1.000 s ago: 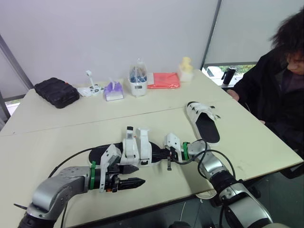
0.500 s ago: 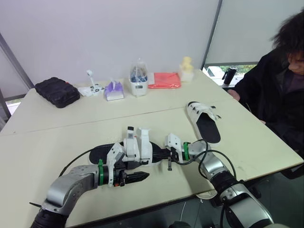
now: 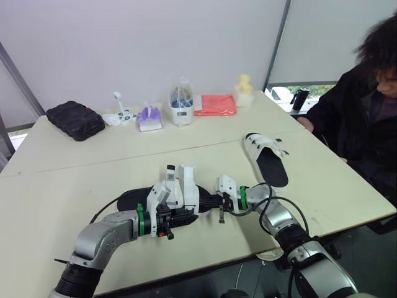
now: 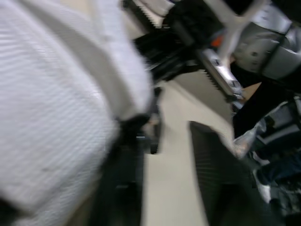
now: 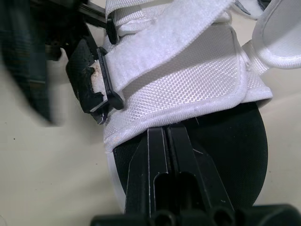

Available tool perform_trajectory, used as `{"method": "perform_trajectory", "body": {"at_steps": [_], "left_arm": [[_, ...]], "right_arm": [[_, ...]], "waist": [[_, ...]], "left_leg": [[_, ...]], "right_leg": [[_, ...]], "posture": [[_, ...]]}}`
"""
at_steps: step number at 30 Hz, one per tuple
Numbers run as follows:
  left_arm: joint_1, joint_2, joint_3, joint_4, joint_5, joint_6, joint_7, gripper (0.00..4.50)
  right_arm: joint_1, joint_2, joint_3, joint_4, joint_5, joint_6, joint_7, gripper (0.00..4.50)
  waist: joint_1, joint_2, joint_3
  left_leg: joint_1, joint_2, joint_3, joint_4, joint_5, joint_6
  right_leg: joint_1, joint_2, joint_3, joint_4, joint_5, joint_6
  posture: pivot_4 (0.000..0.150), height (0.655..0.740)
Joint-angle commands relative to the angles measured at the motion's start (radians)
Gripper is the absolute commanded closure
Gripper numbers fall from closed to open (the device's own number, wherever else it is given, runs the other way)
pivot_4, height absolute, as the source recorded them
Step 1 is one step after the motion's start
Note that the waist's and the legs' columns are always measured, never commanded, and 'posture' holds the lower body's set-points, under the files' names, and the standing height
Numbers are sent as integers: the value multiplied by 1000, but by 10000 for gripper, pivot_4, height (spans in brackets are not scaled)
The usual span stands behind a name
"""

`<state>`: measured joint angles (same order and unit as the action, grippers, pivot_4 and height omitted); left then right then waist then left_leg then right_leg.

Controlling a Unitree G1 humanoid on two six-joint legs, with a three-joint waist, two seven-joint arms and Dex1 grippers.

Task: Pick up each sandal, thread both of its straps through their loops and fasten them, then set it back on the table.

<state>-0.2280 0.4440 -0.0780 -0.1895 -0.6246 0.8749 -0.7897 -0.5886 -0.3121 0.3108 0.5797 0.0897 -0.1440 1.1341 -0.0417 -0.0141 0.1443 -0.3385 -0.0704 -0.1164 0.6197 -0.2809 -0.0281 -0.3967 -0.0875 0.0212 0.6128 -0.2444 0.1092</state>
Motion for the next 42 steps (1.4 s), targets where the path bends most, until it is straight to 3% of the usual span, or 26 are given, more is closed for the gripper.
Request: {"method": "perform_trajectory", "body": {"at_steps": [1, 5, 14, 19, 23, 28, 31, 38, 42], "left_arm": [[-14, 1, 44, -28, -37, 12, 8, 44430], [3, 25, 56, -47, -69, 61, 0, 44430], [149, 301, -1, -233, -157, 71, -297, 44430], [176, 371, 2, -301, -213, 61, -380, 44430], [124, 339, 73, -307, -341, 112, -352, 44430], [-68, 197, 171, -146, -438, 180, -160, 44430], [-200, 126, 171, 22, -396, 197, -80, 44430], [-359, 81, 66, 272, -248, 171, -110, 44430], [-408, 66, 63, 352, -217, 187, -141, 30907]], "right_arm": [[59, -19, 66, 84, -99, 64, -16, 45000], [54, -15, 66, 91, -100, 63, -19, 45000], [42, -11, 68, 108, -102, 58, -19, 45000], [36, -11, 68, 117, -102, 55, -19, 45000], [31, -13, 67, 124, -103, 53, -18, 45000], [29, -13, 70, 132, -104, 49, -19, 45000], [26, -8, 73, 136, -105, 46, -21, 45000], [18, 4, 79, 142, -107, 42, -26, 45000], [20, 1, 76, 134, -106, 45, -30, 45000]], "waist": [[-1, 0, 0], [-2, 0, 0], [-4, 1, 1], [-5, 0, 1], [-5, 0, 1], [-1, -1, 1], [-2, -2, 1], [-3, -1, 1], [-4, -2, 1]], "left_leg": [[0, 0, 0, 0, 0, 0], [0, 0, 0, 0, 0, 0], [0, 2, 1, -7, 0, 0], [0, 2, 1, -6, 0, 0], [-1, 5, 1, -8, -1, -1], [-1, 8, 1, -6, -2, -4], [0, 8, 1, -4, -2, -4], [0, 8, 1, -5, -1, -6], [0, 9, 1, -4, -1, -6]], "right_leg": [[0, 0, 0, 0, 0, 0], [0, 0, 0, 0, 0, 0], [-5, 1, 0, 0, 1, -5], [-3, 0, 0, 0, -3, -5], [-7, 2, 0, 0, -2, -10], [-6, 6, -1, 0, -2, -10], [-4, 8, -3, 0, -1, -10], [-4, 10, -2, 1, 2, -7], [-4, 10, -3, 1, 2, -8]], "posture": [[1500, 7400], [1500, 7400], [1500, 7400], [1500, 7400], [1500, 7400], [1500, 7400], [1500, 7400], [1500, 7400], [1500, 7400]]}}
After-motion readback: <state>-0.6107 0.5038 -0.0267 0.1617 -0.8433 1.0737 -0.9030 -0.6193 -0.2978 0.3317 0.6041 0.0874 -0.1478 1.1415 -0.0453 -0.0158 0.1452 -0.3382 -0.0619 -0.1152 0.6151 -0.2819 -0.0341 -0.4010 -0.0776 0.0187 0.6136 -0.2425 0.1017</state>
